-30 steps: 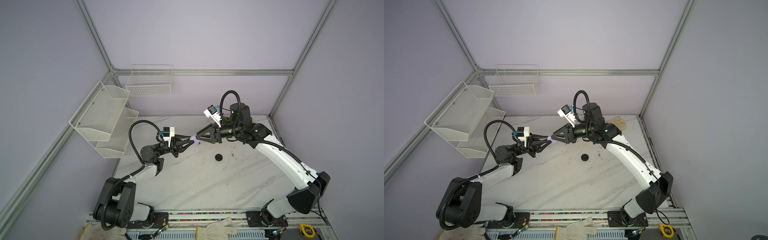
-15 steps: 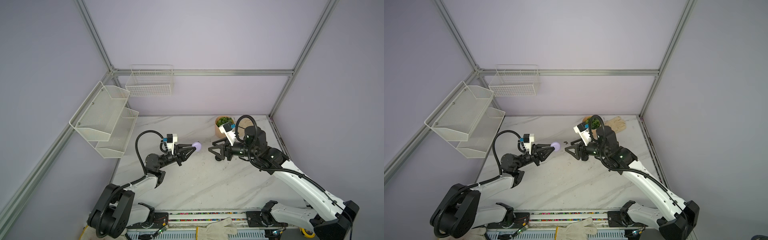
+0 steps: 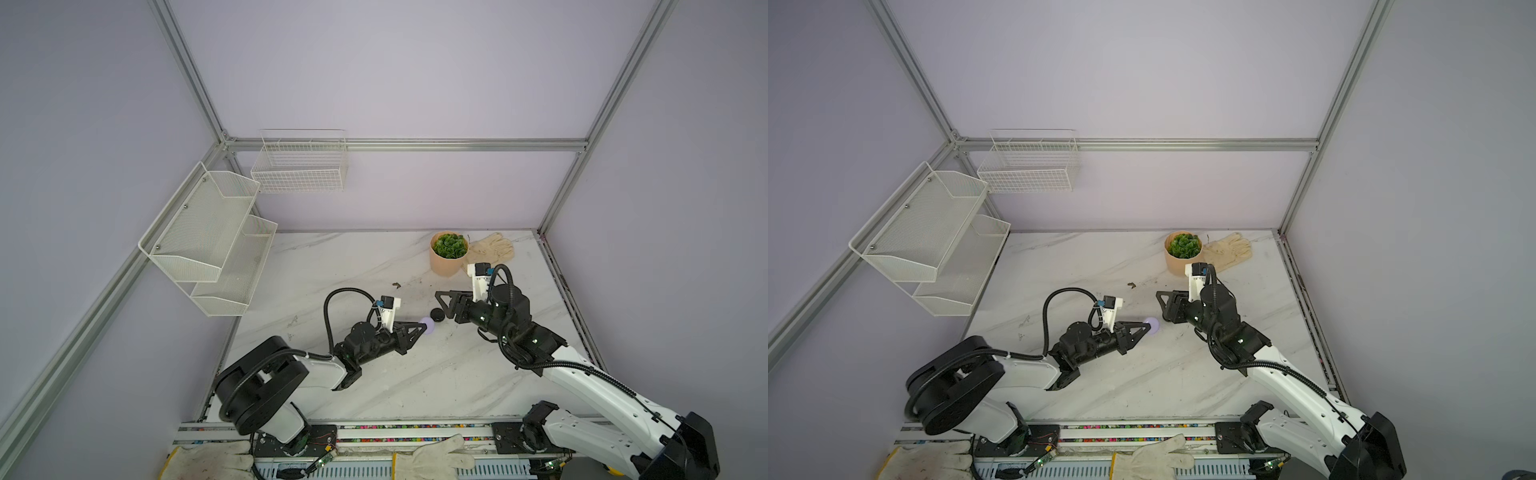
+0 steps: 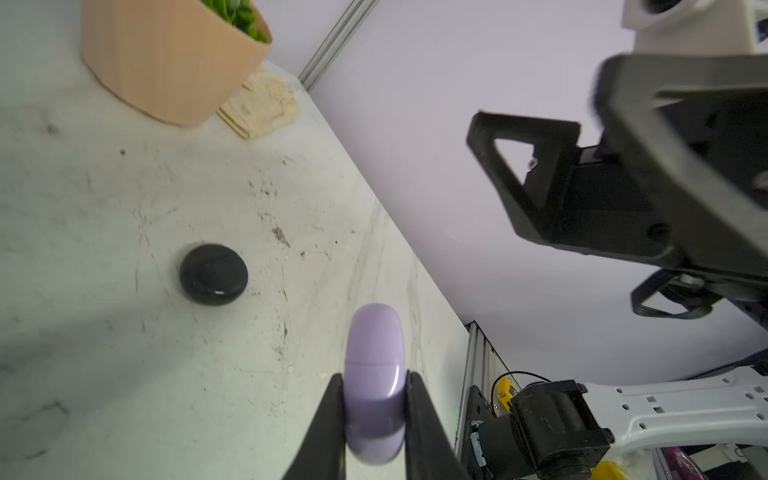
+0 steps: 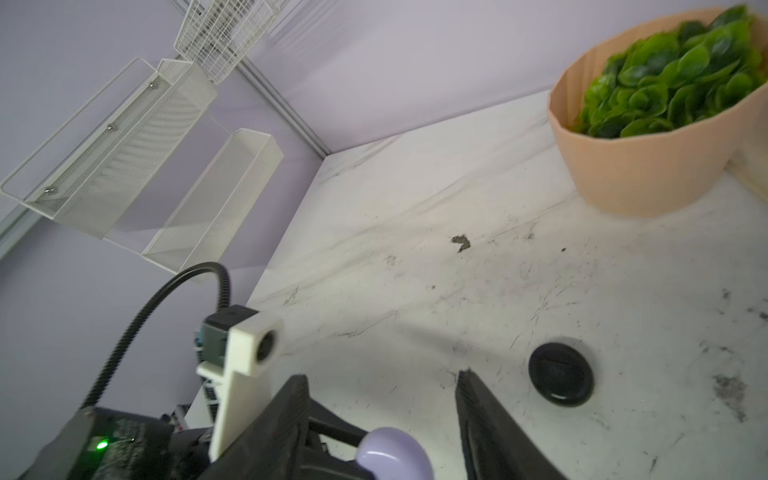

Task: Insert the wireless bluetooth earbuds into the charging case
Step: 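Lower the closed case onto the table with the left gripper while the right withdraws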

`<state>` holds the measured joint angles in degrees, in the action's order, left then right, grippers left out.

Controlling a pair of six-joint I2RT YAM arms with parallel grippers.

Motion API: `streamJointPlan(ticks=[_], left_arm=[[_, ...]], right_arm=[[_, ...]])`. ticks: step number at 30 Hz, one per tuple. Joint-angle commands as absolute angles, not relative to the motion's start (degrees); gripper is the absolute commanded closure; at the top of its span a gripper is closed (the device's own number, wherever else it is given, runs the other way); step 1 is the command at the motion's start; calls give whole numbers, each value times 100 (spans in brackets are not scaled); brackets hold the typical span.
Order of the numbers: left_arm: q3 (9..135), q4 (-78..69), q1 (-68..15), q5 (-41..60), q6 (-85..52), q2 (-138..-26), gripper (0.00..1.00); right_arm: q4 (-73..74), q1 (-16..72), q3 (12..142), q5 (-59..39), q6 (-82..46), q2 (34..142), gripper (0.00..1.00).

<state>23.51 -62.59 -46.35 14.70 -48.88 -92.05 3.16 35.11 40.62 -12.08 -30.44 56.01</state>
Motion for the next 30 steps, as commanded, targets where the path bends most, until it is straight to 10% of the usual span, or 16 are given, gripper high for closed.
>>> streamJointPlan(ticks=[1, 30], left_arm=[[2268, -7775, -4763, 878, -5662, -9736, 100], [4053, -5057, -5113, 572, -7353, -10809, 100]], right_arm=[[543, 3211, 3931, -2260, -3387, 5059, 38], [606, 2253, 4146, -2729, -2941, 5183, 38]])
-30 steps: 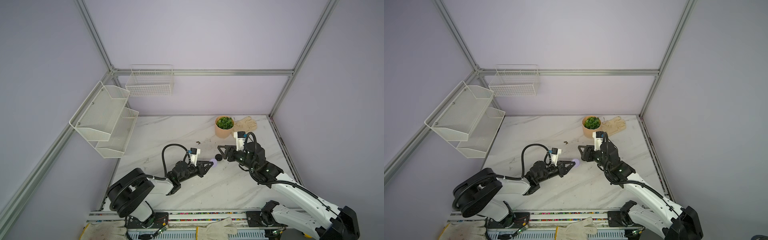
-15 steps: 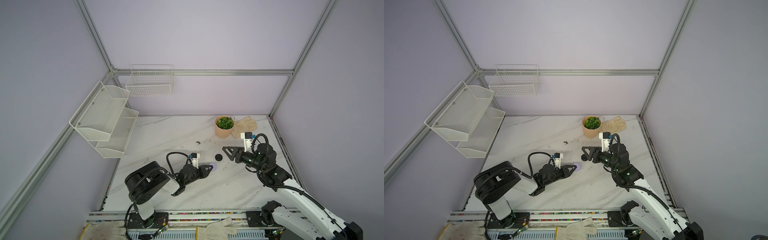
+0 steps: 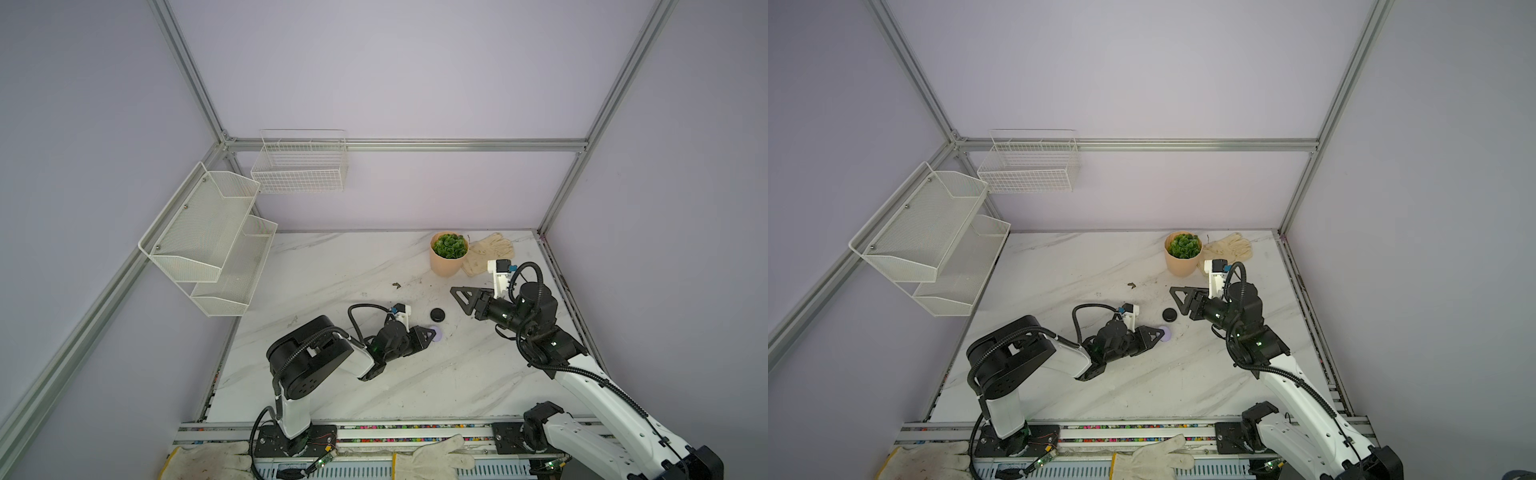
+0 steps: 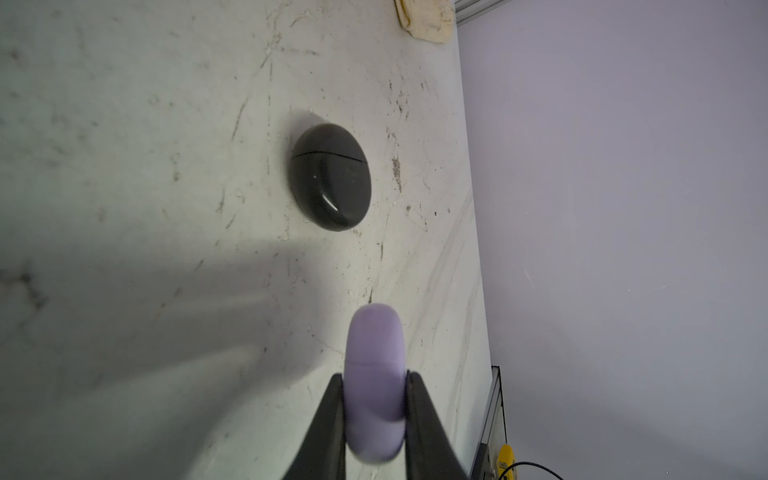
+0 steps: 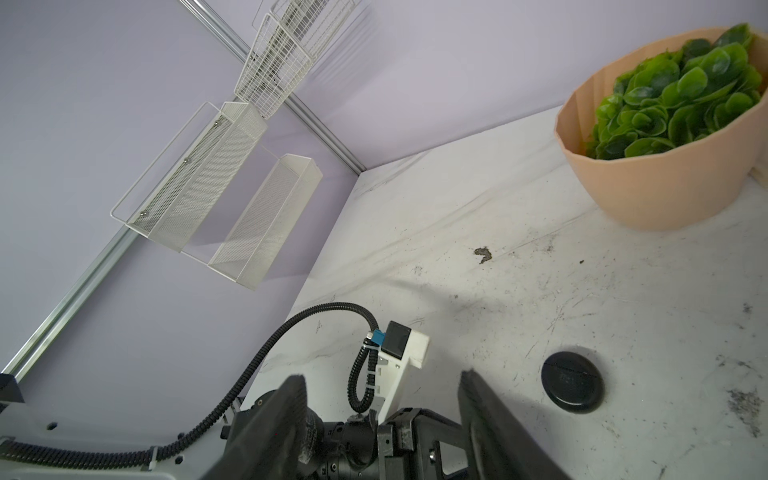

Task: Insert the wireless bluetooth earbuds into the charging case
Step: 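Lower the closed case onto the table with the left gripper while the right withdraws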

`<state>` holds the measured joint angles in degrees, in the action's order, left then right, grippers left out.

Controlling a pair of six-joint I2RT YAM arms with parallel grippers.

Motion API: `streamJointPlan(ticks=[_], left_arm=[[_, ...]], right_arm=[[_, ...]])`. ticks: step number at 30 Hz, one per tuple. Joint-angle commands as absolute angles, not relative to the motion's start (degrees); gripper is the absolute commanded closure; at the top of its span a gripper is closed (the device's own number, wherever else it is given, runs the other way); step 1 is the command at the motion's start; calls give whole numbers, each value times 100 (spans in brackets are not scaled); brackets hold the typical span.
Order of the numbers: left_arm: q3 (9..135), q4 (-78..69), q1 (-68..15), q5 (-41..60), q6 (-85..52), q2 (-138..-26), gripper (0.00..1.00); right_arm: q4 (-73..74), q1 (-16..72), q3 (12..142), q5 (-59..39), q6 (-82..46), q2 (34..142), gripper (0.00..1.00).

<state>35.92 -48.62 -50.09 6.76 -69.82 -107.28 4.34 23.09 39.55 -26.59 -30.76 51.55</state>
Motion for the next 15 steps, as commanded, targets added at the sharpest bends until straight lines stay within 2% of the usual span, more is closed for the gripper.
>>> streamJointPlan(ticks=[1, 10, 15], left_arm=[[4069, -5059, -5137, 546, -7428, -10857, 100], [4113, -5071, -5246, 325, -7912, -11073, 100], [4211, -5098, -5255, 343, -8086, -11237, 87]], right_arm=[[606, 2241, 4156, -2724, -2926, 5186, 38], [642, 2194, 4120, -2742, -2865, 5174, 38], [642, 2189, 4112, -2782, -2846, 5166, 38]])
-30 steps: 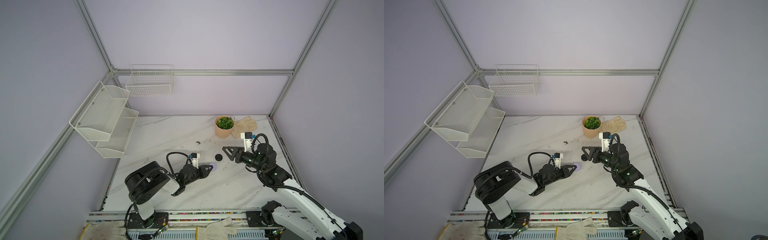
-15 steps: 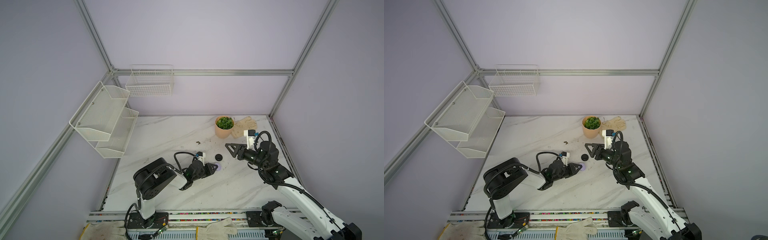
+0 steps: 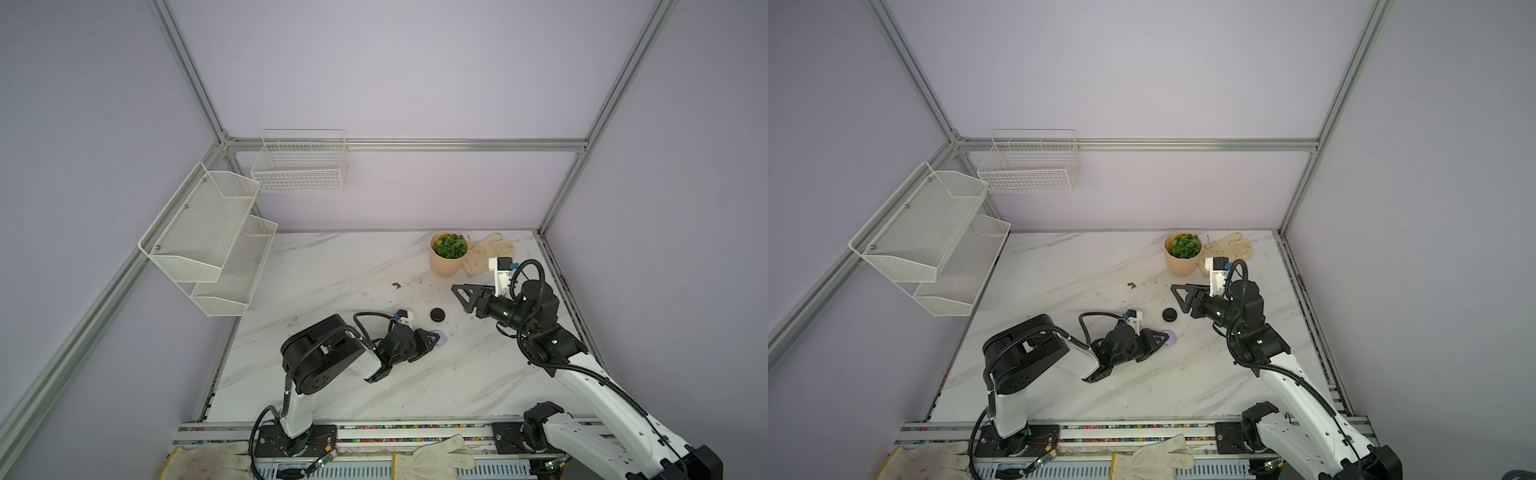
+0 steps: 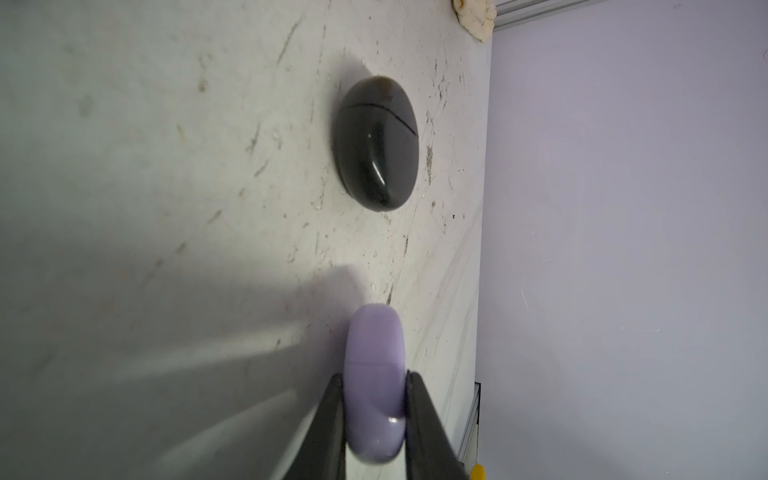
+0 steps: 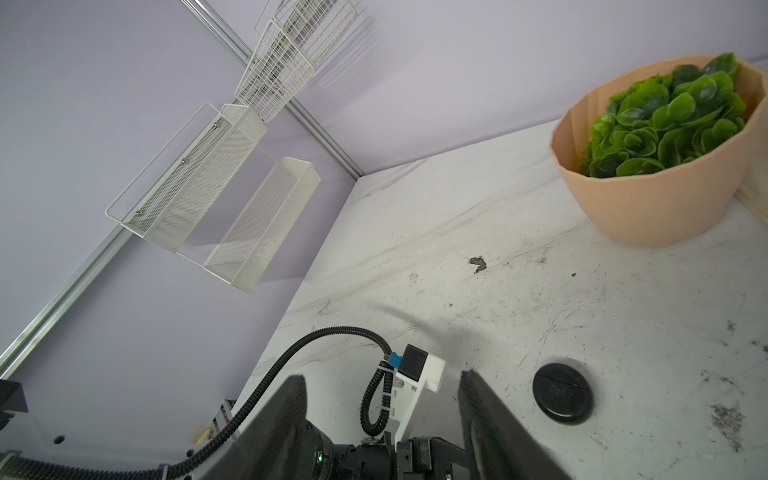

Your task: Insert the wireless bluetooth earbuds into the charging case

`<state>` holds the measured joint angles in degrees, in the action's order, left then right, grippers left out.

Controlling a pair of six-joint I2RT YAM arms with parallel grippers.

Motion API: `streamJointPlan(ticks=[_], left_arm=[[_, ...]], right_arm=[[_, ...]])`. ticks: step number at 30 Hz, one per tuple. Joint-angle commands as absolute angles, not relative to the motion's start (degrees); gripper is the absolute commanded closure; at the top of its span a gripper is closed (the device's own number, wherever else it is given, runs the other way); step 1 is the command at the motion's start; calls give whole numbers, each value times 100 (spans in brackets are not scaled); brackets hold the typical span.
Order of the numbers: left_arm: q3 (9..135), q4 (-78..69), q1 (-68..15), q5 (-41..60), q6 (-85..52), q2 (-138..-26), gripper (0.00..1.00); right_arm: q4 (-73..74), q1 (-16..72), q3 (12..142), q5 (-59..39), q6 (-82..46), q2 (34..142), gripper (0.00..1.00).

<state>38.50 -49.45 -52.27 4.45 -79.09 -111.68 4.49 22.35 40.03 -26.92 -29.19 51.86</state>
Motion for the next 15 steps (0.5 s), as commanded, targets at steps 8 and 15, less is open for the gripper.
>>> streamJointPlan(ticks=[8, 15], left_arm=[[3797, -5035, -5257, 26, -8228, -10931, 52], [3694, -4636, -5265, -23, -8189, -10676, 39]], right_arm=[[655, 2188, 4129, -2795, -2839, 5218, 38], [659, 2165, 4140, -2795, -2834, 5283, 38]])
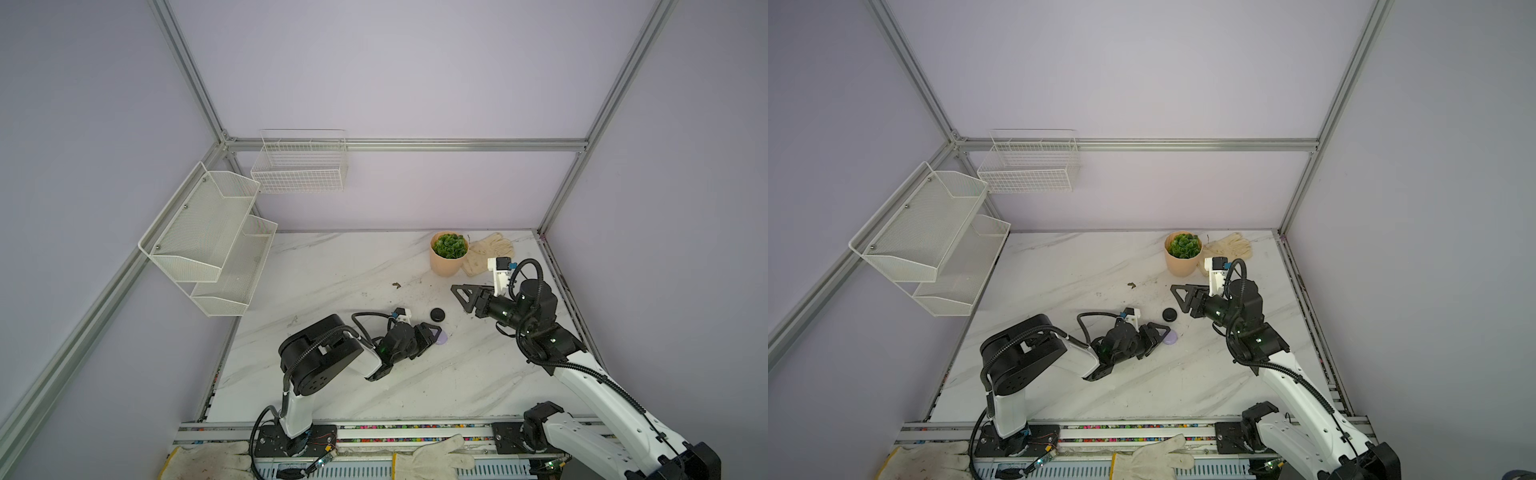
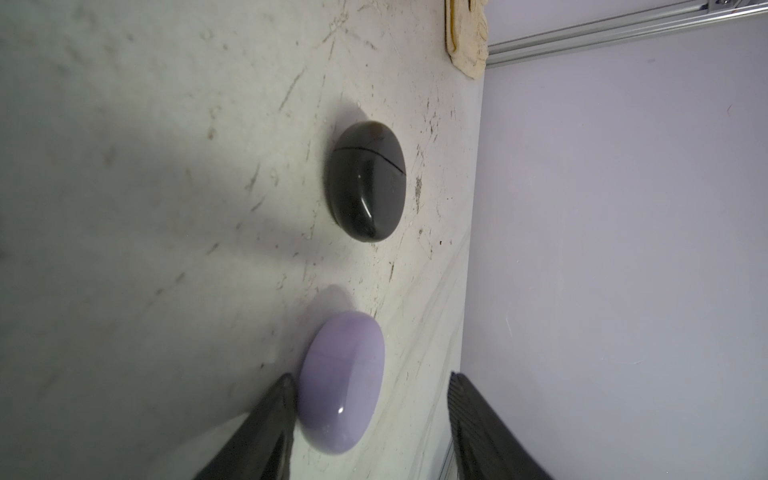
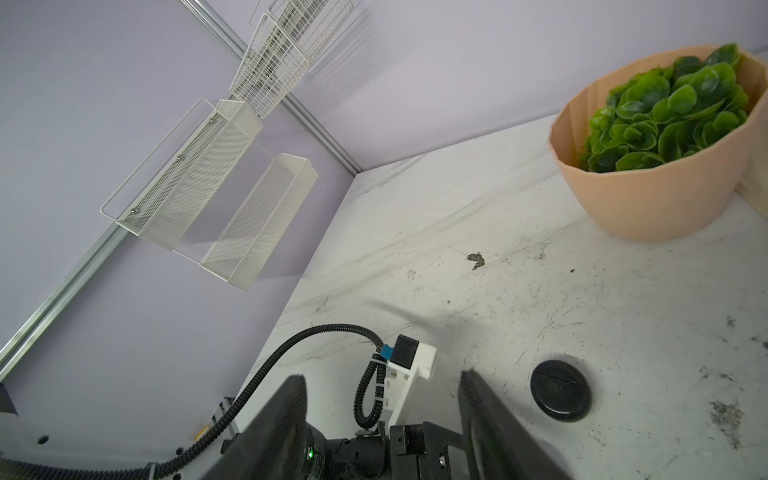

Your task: Insert the wireless bluetooth earbuds into the charging case

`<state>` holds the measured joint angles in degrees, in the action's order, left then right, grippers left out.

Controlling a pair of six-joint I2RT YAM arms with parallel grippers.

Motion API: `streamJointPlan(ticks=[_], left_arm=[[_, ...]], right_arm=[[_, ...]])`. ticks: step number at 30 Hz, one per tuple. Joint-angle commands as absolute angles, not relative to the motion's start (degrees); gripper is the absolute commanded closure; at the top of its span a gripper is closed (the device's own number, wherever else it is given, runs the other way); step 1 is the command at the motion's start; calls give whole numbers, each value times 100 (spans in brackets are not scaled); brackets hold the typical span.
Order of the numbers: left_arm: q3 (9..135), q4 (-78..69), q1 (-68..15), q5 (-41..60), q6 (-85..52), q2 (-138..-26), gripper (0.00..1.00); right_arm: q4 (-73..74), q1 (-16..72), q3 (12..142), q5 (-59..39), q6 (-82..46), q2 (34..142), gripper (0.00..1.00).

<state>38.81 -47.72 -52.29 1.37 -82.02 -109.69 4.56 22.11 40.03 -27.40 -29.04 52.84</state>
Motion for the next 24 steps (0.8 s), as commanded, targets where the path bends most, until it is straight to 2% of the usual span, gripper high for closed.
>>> streamJointPlan(ticks=[1, 6, 9, 10, 11, 13, 15, 16, 17, 20, 22, 24], left_arm=[[3648, -4558, -5265, -37, -8185, -10607, 38], [3582, -3652, -5224, -251, -7676, -9848, 35], [4006, -1989, -4969, -352, -6224, -8996, 31], [4220, -1314, -4922, -557, -5555, -8726, 28], [4424, -603, -4892, -947, -4788, -8449, 16], [4626, 267, -4836, -2048, -3851, -7942, 4], [4815, 608, -4531, -2554, -2448, -7744, 0], [4865, 727, -4333, -2867, -2128, -7750, 0], [4823, 621, -4028, -3091, -1651, -7773, 0], [4512, -134, -3218, -3223, 39, -7732, 1], [4020, -1138, -2781, -3234, 940, -7655, 0], [3408, -2126, -2008, -2406, 1033, -7555, 0]], right_arm=[[664, 2162, 4140, -2785, -2847, 5290, 38], [642, 2167, 4116, -2395, -2649, 5368, 38], [750, 2162, 3945, -828, -2112, 5418, 35], [1151, 2163, 3741, -162, -2018, 5423, 34], [1898, 2165, 3335, 290, -1826, 5434, 34], [3749, 2167, 2475, 987, -1069, 5655, 34], [5006, 2162, 2126, 1620, -355, 6495, 34], [4801, 2133, 2350, 2131, -467, 6771, 33], [4525, 2106, 2584, 2115, 50, 7023, 33], [5992, 2044, 2358, 2498, 750, 7792, 31], [6754, 1958, 2310, 2857, 1141, 8481, 31], [7263, 1819, 2250, 2755, 1180, 8939, 31]])
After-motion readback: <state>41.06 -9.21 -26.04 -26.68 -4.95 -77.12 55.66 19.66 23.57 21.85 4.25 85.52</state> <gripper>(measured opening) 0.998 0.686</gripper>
